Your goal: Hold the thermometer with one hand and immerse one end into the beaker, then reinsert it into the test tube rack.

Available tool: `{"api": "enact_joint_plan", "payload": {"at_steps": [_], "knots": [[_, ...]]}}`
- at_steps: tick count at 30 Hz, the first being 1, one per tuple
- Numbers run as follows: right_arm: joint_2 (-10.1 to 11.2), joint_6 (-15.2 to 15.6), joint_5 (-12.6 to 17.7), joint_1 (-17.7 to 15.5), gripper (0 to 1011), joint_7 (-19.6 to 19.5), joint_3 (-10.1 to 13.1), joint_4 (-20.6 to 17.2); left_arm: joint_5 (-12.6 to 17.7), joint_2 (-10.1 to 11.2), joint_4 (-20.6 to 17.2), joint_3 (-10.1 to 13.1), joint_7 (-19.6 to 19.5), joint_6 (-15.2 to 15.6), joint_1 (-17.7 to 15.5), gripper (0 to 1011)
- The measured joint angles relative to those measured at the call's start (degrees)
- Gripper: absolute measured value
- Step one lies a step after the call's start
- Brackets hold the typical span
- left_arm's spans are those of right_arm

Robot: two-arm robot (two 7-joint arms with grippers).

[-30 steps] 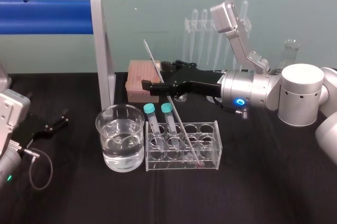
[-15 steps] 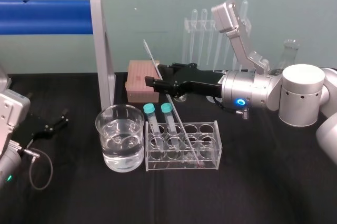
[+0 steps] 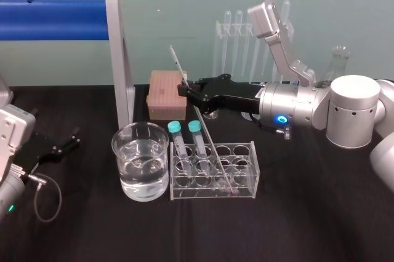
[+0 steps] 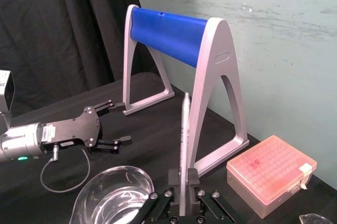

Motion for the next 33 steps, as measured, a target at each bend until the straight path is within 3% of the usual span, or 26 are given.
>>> {"api": "enact_joint_plan", "payload": {"at_steps": [4, 10, 18, 22, 28, 29, 31, 33], "knots": [[0.0, 0.0, 0.0, 0.0, 61, 0.0, 0.0, 0.0, 0.0, 0.0, 0.0, 0.0, 0.0, 0.0, 0.0, 1008], [0.0, -0.2, 0.2, -0.3, 57, -0.1, 0.1, -0.2, 0.0, 0.0, 0.0, 0.0, 0.0, 0.0, 0.0, 1008], [0.0, -3.6, 1.9, -2.8, 57, -0.8, 1.5, -2.3, 0.0, 0.0, 0.0, 0.0, 0.0, 0.0, 0.0, 1008], [0.4, -6.8, 2.4, -4.6, 57, -0.8, 2.4, -3.9, 0.0, 0.0, 0.0, 0.0, 0.0, 0.0, 0.0, 1008], [1.6, -15.1, 1.5, -8.3, 57, -0.6, 4.3, -7.2, 0.0, 0.0, 0.0, 0.0, 0.0, 0.0, 0.0, 1008], [1.6, -15.1, 1.5, -8.3, 57, -0.6, 4.3, -7.2, 0.0, 0.0, 0.0, 0.0, 0.0, 0.0, 0.0, 1008], [2.0, -18.7, 1.0, -9.8, 57, -0.3, 5.5, -8.7, 0.0, 0.0, 0.0, 0.0, 0.0, 0.0, 0.0, 1008], [2.0, -19.9, 1.1, -10.5, 57, -0.1, 6.3, -9.6, 0.0, 0.0, 0.0, 0.0, 0.0, 0.0, 0.0, 1008]]}}
